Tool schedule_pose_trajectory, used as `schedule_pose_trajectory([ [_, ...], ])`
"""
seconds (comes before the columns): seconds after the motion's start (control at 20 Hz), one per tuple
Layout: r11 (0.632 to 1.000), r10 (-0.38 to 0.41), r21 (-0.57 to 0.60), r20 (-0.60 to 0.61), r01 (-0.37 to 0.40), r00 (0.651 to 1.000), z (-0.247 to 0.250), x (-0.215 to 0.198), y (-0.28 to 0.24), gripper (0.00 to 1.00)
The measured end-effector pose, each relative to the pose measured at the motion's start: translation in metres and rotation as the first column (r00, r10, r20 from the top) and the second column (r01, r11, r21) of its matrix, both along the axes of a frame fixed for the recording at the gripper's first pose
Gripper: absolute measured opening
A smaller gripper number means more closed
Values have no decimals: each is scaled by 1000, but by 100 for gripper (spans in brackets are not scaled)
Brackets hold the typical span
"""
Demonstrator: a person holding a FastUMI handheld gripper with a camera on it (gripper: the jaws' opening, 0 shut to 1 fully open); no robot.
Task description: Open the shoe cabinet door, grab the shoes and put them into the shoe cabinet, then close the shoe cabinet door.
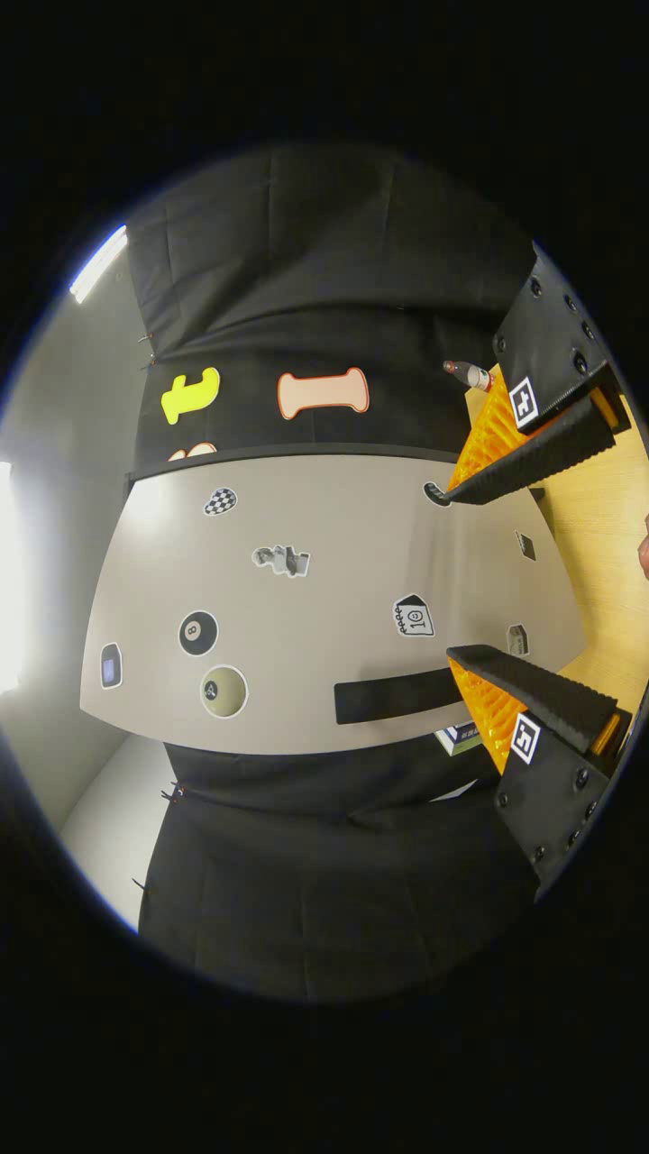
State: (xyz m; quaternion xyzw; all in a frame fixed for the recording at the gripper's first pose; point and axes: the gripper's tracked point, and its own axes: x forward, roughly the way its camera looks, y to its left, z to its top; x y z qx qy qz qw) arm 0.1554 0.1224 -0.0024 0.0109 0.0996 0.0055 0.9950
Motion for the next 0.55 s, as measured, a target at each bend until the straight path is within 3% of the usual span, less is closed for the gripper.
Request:
schedule_pose_trajectory([
  [0.25,998,-27,-58,31,29,999,5,2,10,99],
  [0.55,999,30,-27,80,-28,996,8,13,25,99],
])
